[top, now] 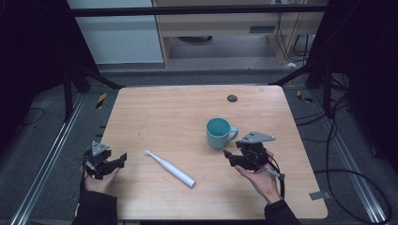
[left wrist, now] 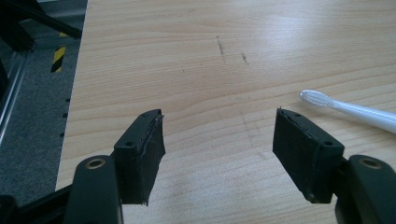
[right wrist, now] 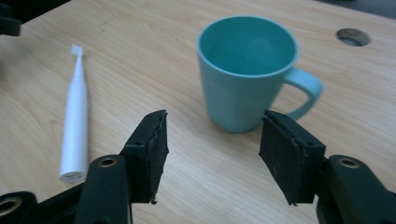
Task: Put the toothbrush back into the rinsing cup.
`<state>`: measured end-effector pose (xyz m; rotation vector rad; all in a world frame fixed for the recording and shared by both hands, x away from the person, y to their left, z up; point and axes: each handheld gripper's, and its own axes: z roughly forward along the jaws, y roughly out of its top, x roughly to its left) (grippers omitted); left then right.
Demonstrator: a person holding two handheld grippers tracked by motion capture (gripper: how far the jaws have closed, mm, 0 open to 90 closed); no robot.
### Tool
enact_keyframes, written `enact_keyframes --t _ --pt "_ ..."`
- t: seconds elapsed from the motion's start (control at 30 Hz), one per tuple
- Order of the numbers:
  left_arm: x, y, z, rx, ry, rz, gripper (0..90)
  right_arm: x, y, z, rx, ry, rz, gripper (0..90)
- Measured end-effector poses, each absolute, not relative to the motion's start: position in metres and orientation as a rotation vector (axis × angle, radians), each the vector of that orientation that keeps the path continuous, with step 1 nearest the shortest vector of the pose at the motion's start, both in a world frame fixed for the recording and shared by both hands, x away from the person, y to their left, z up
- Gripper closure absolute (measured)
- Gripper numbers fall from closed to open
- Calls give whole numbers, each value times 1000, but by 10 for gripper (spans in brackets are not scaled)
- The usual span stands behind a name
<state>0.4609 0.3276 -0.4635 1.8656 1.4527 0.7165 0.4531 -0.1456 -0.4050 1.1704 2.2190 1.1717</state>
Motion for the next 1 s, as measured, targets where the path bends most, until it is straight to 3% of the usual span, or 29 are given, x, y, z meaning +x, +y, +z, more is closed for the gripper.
enact_keyframes --t 1.0 --pt "461 328 -464 1890 1457 721 335 473 -50 -401 1029 2542 1076 525"
